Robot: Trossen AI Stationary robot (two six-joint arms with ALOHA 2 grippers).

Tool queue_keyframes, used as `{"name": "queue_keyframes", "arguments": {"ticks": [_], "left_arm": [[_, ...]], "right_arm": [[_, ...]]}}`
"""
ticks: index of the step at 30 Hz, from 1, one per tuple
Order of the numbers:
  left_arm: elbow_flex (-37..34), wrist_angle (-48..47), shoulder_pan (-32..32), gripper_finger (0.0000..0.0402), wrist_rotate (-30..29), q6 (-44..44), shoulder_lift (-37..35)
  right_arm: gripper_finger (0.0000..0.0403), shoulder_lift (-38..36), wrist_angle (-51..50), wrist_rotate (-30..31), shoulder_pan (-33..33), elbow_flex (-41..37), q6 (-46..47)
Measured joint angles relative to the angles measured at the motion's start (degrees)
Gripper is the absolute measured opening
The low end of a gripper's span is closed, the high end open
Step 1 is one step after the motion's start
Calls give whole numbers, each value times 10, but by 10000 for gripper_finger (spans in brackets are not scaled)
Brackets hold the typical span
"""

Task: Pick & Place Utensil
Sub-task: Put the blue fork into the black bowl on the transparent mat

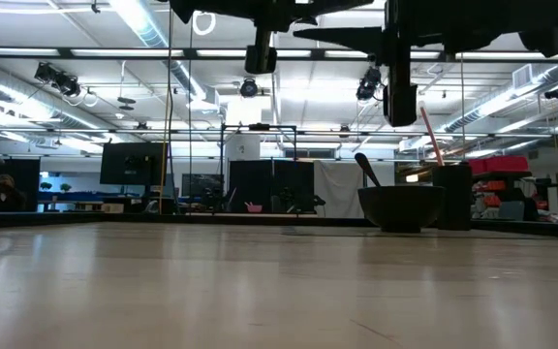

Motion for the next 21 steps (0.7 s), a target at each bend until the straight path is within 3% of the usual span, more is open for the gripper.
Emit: {"name": "queue_keyframes", "arguments": {"ticks": [6, 10, 21], "left_arm": [[0, -1, 0, 15, 6, 5, 0], [0, 0, 0, 18, 6, 16, 0], [0, 2, 6, 156, 6, 57, -1]], "right_arm": [[19, 0, -6, -1, 0, 0, 29], [7, 0, -6, -1, 0, 0, 26], [7, -1, 14, 37, 5, 0, 11]]}}
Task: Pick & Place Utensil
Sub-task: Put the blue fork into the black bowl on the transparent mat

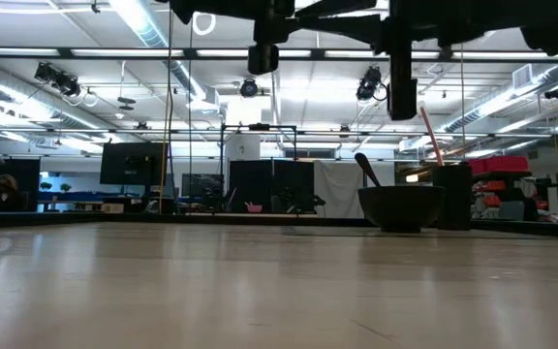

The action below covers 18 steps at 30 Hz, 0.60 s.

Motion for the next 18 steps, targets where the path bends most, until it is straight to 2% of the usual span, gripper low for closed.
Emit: {"name": "queue_keyframes", "arguments": {"ticks": [3, 6, 13, 18], "left_arm": [[0, -26, 9, 188, 17, 18, -12], [0, -99, 12, 212, -10, 56, -36], [0, -307, -16, 228, -192, 114, -80], [0, -358, -64, 225, -296, 108, -74]], "right_arm": [[7, 0, 25, 36, 10, 0, 15], [7, -1, 54, 78, 22, -3, 57], [7, -28, 187, 133, 7, -51, 208], [7, -77, 199, 195, -53, -94, 381]]}}
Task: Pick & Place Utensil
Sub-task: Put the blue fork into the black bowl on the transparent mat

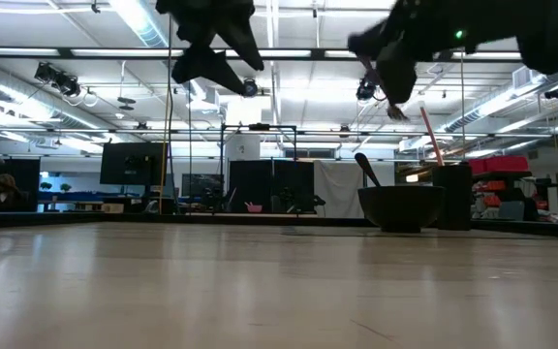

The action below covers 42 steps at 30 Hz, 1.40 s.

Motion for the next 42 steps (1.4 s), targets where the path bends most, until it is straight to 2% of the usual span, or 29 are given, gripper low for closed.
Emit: {"name": "queue_keyframes", "arguments": {"ticks": [2, 5, 11, 14, 18, 25, 31, 42], "left_arm": [[0, -2, -20, 225, -32, 0, 9], [0, 3, -49, 225, -70, 0, 18], [0, 3, -100, 225, -123, -15, 40], [0, 2, -120, 225, -149, -30, 54], [0, 4, -143, 225, -174, -40, 71], [0, 28, -179, 225, -220, -65, 100], [0, 66, -190, 225, -219, -61, 118], [0, 88, -194, 225, -220, -62, 121]], "right_arm": [[7, -21, -20, 20, -27, -14, 68], [7, -55, -82, 19, -59, -24, 174], [7, -128, -268, -64, -99, -24, 386], [6, -161, -352, -100, -119, -24, 462], [6, -188, -396, -120, -134, -27, 466], [6, -201, -282, -168, -159, -117, 423], [6, -201, -219, -216, -188, -162, 419], [6, -200, -234, -300, -269, -172, 432]]}}
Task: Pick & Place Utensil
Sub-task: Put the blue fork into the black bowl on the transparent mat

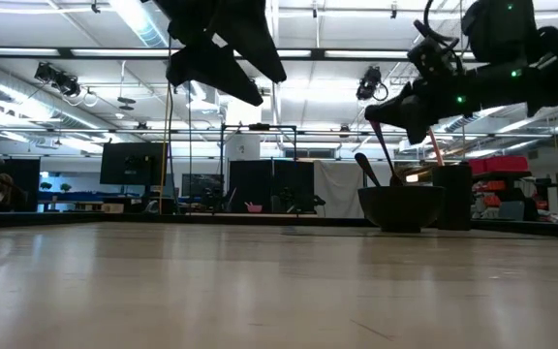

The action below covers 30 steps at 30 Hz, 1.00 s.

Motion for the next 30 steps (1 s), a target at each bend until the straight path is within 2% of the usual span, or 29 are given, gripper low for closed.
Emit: {"name": "queue_keyframes", "arguments": {"ticks": [7, 12, 22, 30], "left_arm": [[0, 3, -15, 225, -28, 1, 0], [0, 5, -20, 225, -40, 1, 0], [0, 25, -27, 225, -57, -14, 10], [0, 37, -26, 225, -53, -14, 27]], "right_arm": [[6, 0, 19, -80, -53, -31, 48], [6, 0, 42, -93, -69, -42, 21], [6, 0, 44, -169, -104, -47, 32], [6, 2, 31, -188, -106, -47, 36]]}}
